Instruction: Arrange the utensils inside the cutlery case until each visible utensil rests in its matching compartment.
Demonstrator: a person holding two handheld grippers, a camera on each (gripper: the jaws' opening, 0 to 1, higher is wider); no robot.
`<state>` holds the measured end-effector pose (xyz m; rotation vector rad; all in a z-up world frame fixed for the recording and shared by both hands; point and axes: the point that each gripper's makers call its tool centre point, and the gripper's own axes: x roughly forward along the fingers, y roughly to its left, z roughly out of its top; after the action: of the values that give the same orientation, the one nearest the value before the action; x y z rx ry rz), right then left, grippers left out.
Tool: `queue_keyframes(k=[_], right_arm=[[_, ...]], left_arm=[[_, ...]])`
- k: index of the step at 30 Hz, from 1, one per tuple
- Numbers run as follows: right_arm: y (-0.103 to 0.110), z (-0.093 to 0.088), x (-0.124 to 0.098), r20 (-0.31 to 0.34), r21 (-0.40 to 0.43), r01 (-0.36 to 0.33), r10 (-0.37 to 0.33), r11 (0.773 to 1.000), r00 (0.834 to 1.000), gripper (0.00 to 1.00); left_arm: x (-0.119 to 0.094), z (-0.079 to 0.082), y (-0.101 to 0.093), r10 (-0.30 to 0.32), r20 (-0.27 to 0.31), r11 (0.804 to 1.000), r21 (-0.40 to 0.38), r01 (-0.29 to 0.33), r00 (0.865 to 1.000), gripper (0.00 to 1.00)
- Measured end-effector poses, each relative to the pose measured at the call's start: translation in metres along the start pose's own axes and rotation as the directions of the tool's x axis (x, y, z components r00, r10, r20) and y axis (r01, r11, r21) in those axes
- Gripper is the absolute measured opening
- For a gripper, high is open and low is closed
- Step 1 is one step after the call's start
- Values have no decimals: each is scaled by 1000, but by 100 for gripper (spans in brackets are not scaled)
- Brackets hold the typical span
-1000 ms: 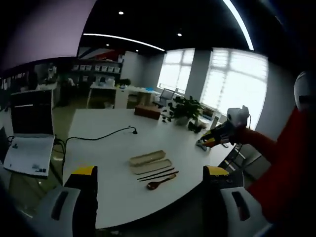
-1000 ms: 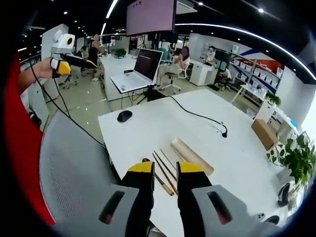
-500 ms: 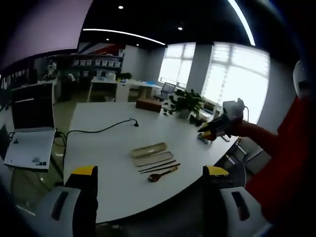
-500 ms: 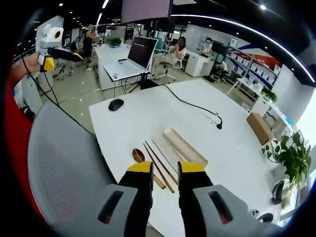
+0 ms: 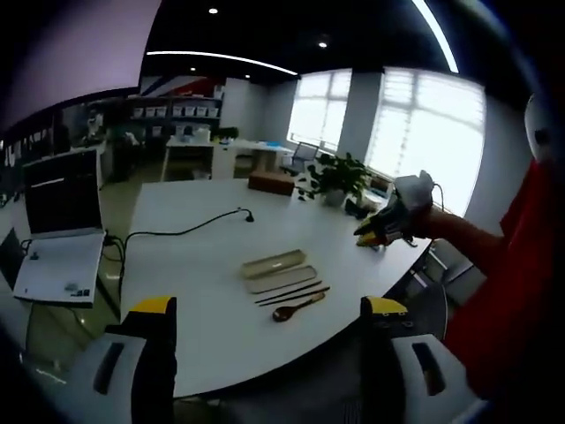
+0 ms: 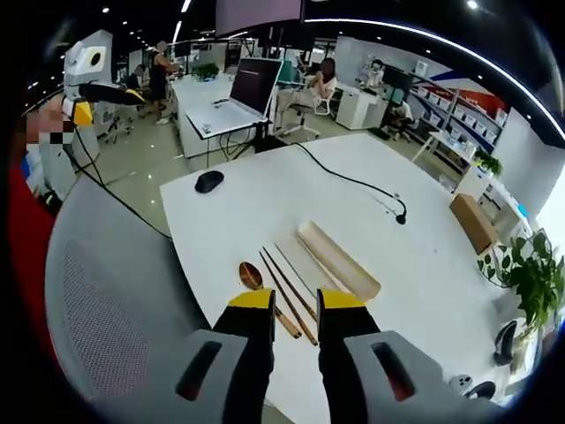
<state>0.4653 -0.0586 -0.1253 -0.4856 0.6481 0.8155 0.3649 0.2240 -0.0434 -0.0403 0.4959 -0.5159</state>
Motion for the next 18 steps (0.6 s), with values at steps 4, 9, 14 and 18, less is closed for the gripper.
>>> queue_keyframes(k=[4,9,14,18], right_arm=[[-2,-8,12,-18,17,-4,5,1000,1000,13],[-3,-12,22,-36,24,-21,22,999,999,12],[-8,-27,29,-88,61,5,1,998,996,11],[-9,-35,24,-80,94,23,-15,995,997,13]], left_arm=[[0,1,2,4,4,1000,-3,-4,1000,87],[0,0,5,12,-2,1000,4,-12,1000,86],[0,-2,8,22,5,1000,-12,-22,1000,86],[1,-3,8,28,15,999,-18,-28,999,87]])
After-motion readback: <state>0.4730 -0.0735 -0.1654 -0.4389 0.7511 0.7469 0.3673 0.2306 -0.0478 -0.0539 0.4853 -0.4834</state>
